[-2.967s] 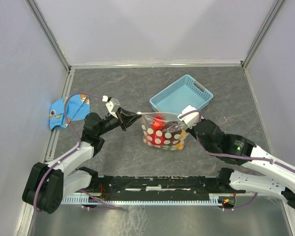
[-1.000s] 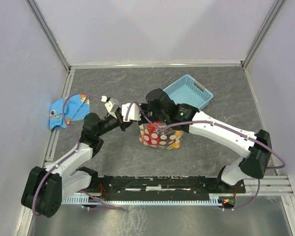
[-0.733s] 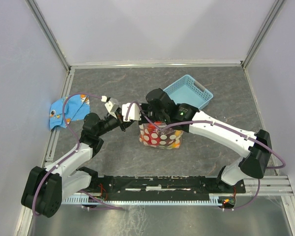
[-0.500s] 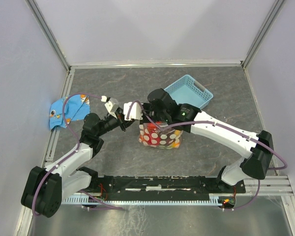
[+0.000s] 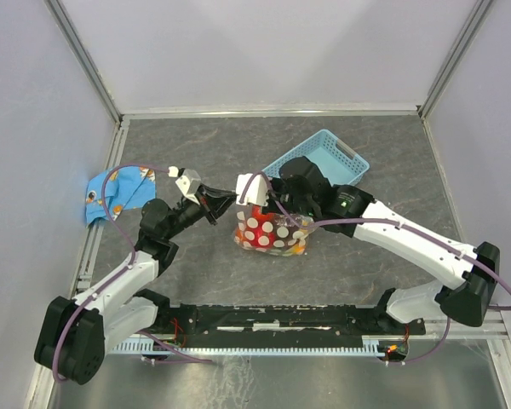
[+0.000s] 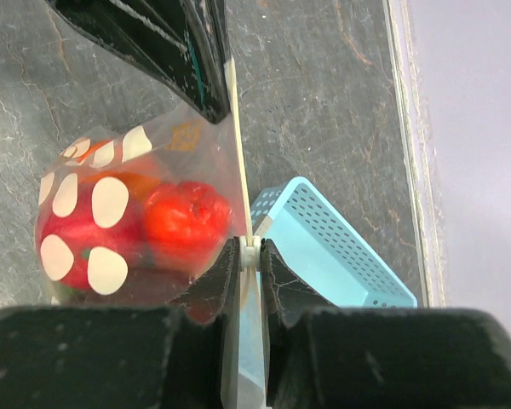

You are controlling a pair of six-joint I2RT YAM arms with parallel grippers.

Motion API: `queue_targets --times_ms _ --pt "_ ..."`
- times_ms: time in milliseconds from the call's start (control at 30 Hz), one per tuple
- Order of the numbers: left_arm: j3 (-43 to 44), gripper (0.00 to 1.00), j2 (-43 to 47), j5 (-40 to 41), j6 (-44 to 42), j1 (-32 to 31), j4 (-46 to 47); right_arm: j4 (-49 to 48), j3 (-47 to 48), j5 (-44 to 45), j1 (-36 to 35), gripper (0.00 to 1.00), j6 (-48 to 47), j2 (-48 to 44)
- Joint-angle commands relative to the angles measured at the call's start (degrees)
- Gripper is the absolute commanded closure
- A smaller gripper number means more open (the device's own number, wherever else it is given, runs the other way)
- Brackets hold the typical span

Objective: Place the food in the zip-top bag and seal the zipper
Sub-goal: Zip the zipper food storage bag at the center of the board.

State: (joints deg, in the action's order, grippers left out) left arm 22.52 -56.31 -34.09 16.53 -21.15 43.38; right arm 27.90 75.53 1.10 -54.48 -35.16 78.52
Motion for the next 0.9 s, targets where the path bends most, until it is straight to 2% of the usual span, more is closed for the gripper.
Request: queue_targets --times_ms 0,867 --pt "-0.2 0.97 1.9 6.0 -3.2 0.3 1.0 1.1 -0.3 4.6 0.9 0.93 1.9 -4.0" --pt "0.0 0.97 7.2 30.8 -3.5 0.3 -8.1 3.2 -9.5 12.6 0.9 0.95 9.6 -16.2"
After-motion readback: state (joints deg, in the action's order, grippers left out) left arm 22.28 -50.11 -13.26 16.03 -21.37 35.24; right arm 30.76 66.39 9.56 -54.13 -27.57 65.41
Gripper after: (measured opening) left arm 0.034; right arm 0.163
